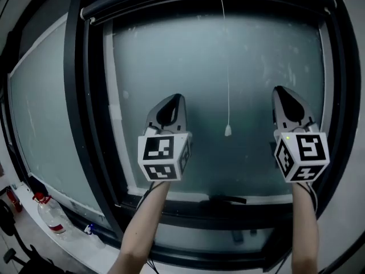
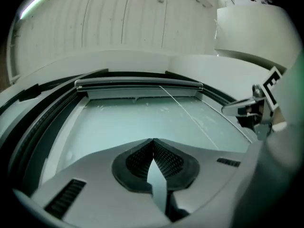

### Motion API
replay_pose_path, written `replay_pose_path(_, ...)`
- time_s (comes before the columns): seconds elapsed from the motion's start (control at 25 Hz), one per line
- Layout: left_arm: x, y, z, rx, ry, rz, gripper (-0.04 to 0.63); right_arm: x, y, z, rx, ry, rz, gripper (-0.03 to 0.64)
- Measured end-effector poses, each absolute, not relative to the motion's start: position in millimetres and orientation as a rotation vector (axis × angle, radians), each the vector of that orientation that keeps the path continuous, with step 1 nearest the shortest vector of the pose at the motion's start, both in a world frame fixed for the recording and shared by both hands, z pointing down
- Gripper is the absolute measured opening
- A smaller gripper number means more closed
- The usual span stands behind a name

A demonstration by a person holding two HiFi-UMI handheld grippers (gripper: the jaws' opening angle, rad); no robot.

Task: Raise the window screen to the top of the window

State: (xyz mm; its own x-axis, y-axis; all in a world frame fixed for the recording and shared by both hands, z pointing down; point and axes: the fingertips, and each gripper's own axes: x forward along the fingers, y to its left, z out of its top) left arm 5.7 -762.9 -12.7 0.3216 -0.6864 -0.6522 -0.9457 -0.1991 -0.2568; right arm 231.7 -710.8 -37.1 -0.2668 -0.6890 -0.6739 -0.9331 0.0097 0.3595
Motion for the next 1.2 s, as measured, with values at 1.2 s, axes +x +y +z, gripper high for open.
replay_pose_path(1.2, -15.0, -584.8, 407.9, -2.440, 1.697, 0.197, 0.004, 154.7, -554.1, 404.3, -1.893, 2.404, 0.187, 0.028)
